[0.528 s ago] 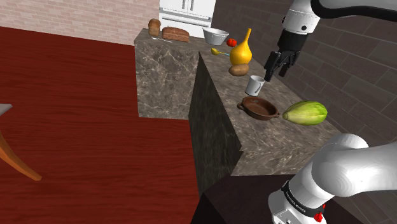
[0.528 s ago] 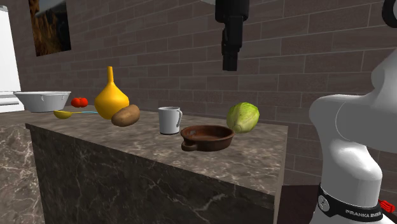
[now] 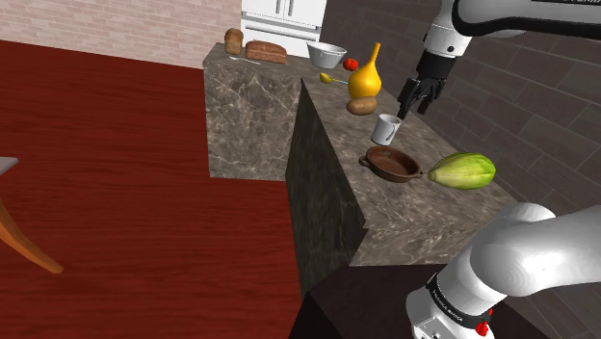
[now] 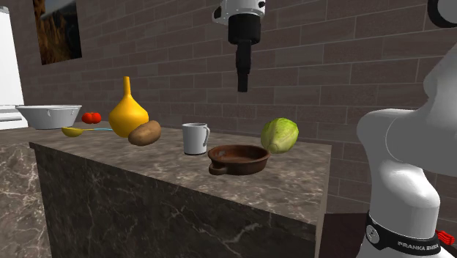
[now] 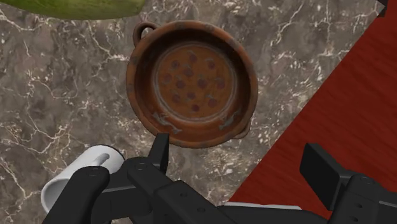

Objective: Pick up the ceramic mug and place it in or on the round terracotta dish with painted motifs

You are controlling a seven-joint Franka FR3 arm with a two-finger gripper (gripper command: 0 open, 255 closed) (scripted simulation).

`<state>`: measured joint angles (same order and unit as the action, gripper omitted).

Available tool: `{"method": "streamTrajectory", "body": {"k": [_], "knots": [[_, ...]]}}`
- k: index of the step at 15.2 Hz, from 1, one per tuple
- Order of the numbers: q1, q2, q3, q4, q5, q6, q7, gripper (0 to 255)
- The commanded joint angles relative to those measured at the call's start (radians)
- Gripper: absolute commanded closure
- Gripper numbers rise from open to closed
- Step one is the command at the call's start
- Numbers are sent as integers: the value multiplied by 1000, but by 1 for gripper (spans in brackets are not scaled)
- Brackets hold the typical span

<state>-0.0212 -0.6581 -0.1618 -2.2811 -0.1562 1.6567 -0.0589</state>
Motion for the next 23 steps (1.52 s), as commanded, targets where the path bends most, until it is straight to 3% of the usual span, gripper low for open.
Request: {"method": "streamTrajectory", "body": {"k": [1, 6, 11, 18, 22, 23], "knots": [[-8, 42, -44, 2, -8, 51, -38, 0], [-18, 177, -151, 61, -1, 146, -138, 0], [-20, 337, -256, 152, 47, 225, -253, 0], [-36, 608, -382, 335, 207, 286, -448, 0], [-80, 781, -421, 471, 335, 282, -564, 0], [-82, 785, -418, 461, 337, 295, -566, 0]]}}
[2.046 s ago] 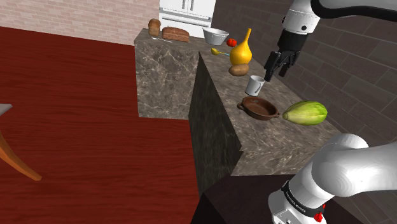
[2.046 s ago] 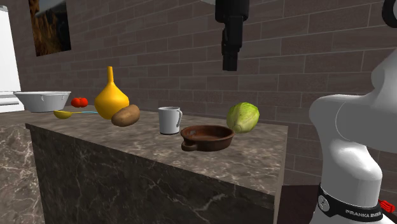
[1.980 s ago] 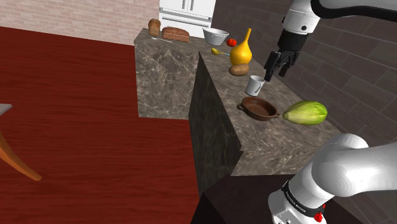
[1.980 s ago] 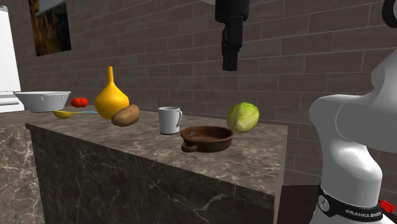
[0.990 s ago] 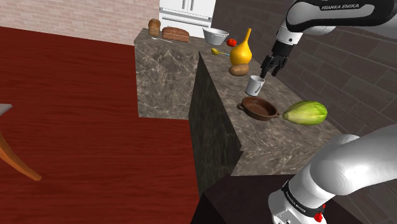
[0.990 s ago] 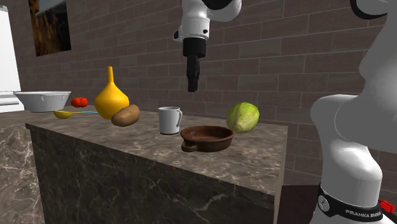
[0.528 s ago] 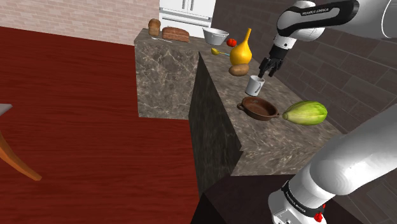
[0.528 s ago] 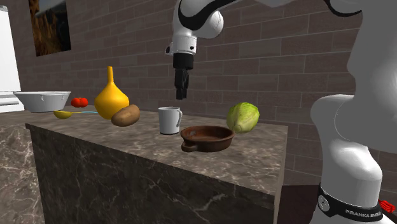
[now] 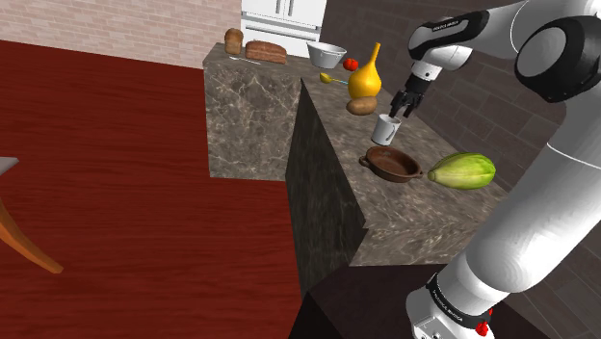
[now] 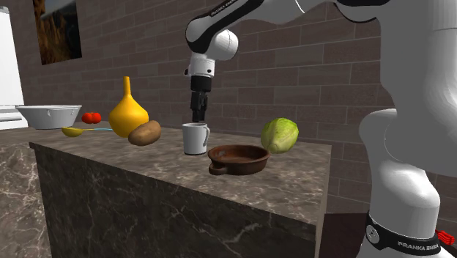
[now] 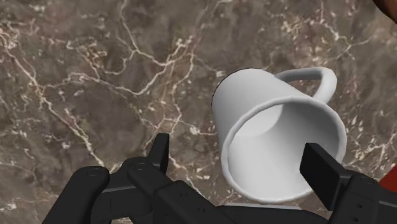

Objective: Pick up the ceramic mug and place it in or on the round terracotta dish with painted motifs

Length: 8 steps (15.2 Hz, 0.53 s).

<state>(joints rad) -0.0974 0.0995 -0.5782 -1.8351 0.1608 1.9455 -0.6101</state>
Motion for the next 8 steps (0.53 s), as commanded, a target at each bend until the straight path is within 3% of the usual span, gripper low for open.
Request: {"method": "streamTrajectory", "body": {"k": [1, 8], "knots": [[-6, 31, 0, 6, 23, 18, -17, 0], [-6, 54, 6, -42, 42, 86, -29, 0]]}}
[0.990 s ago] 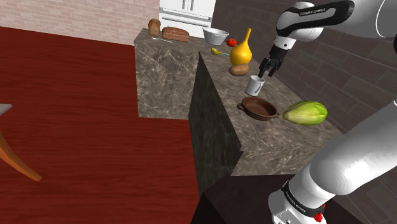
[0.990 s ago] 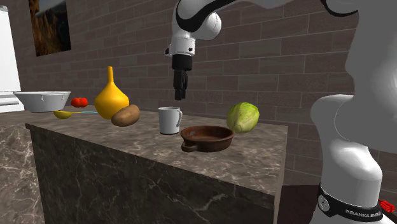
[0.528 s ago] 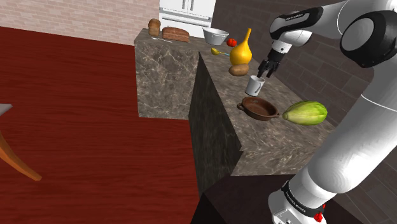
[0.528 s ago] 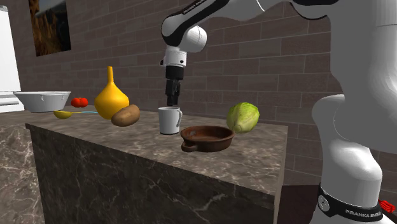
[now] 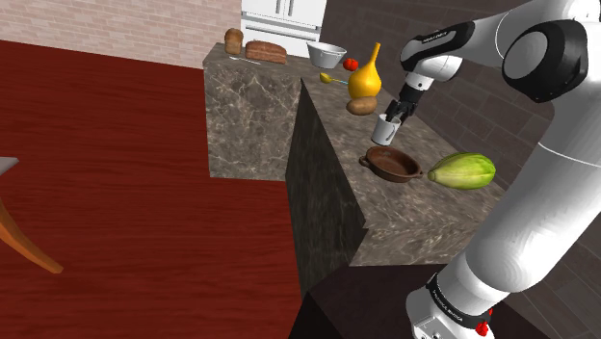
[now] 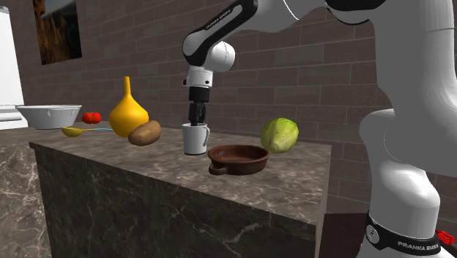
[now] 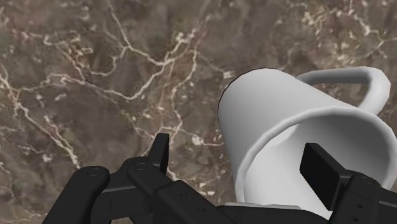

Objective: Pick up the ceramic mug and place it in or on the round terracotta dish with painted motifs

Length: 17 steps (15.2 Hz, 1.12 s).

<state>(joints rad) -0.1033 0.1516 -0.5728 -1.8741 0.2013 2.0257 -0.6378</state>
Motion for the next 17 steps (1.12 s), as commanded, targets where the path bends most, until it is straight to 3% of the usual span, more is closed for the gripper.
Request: {"method": "streamTrajectory", "body": {"k": [1, 7, 8, 17], "knots": [[0, 2, 0, -3, 2, 6, -2, 0], [0, 2, 0, -3, 2, 5, -2, 0], [0, 2, 0, -3, 2, 5, -2, 255], [0, 2, 0, -3, 2, 6, -2, 255]]}}
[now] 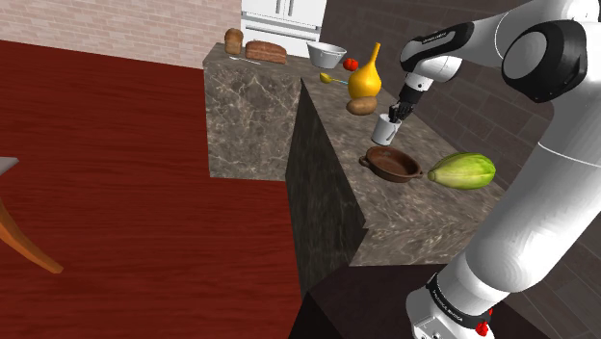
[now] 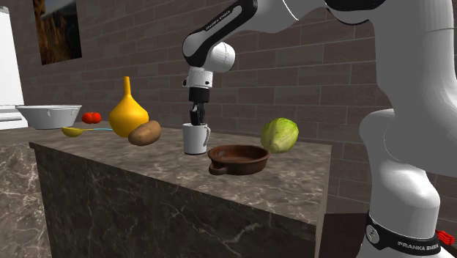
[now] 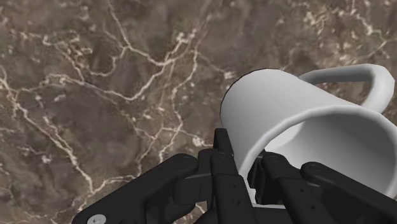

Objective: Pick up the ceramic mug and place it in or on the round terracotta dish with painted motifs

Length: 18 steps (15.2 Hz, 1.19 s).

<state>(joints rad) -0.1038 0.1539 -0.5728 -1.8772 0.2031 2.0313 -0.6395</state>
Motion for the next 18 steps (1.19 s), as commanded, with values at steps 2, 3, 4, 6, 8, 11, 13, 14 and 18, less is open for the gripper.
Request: {"method": "streamTrajectory", "body": {"k": [2, 3, 4, 6, 8, 11, 13, 14, 18], "knots": [[1, -8, -1, 18, -7, -24, 6, 255], [1, -12, -2, 27, -10, -37, 10, 255], [2, -15, -2, 37, -13, -49, 12, 255], [2, -22, -3, 57, -19, -74, 18, 255], [2, -27, -4, 78, -24, -99, 23, 255], [2, -34, -5, 111, -30, -137, 30, 255], [2, -36, -6, 135, -33, -163, 34, 255], [2, -38, -6, 147, -34, -176, 36, 255], [0, -39, -8, 199, -37, -228, 42, 255]]}}
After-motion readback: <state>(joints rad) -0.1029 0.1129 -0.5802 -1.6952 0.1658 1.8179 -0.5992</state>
